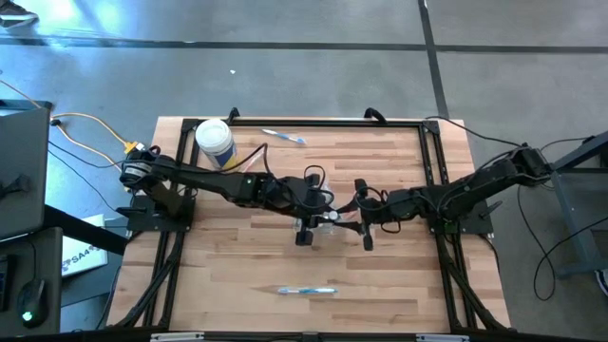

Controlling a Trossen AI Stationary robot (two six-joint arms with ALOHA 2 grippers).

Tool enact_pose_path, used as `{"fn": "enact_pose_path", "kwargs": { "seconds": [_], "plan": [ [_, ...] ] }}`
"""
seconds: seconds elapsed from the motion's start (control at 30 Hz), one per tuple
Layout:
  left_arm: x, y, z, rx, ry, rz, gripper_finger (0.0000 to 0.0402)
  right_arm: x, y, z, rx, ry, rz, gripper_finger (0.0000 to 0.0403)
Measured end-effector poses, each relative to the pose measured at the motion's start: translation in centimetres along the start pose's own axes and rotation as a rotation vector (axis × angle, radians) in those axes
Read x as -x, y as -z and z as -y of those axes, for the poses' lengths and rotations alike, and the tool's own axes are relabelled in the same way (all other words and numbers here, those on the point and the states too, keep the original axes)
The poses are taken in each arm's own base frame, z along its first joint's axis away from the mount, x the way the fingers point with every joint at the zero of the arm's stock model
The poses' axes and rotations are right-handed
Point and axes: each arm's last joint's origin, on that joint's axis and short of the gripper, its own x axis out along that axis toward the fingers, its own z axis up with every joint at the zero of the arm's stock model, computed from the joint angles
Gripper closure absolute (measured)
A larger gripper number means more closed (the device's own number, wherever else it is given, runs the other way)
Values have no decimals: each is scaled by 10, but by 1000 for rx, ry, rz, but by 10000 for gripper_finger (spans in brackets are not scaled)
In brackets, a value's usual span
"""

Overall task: Pick & Place toothbrushing station
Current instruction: Put the blue mouthwash into the transparent organizer

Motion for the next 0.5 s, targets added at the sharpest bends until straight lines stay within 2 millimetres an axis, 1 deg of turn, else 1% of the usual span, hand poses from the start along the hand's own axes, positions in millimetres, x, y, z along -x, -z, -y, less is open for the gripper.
{"fn": "enact_pose_path", "kwargs": {
  "seconds": [0.13, 0.23, 0.3, 0.37, 0.5],
  "plan": [
    [0, -1, 0, -5, 7, 6, 315, 0, 0, 0, 9, -1, -4, 324],
    [0, -1, 0, -7, 5, 6, 315, 0, 1, 0, 20, -1, -6, 348],
    [0, -1, 0, -11, 3, 6, 315, 0, 1, 0, 27, -1, -6, 349],
    [0, -1, 0, -29, 2, 6, 303, 0, 1, 0, 27, 2, -7, 349],
    [0, -3, 0, -63, -1, 29, 246, 0, 1, 0, 26, 7, -16, 344]
  ]
}}
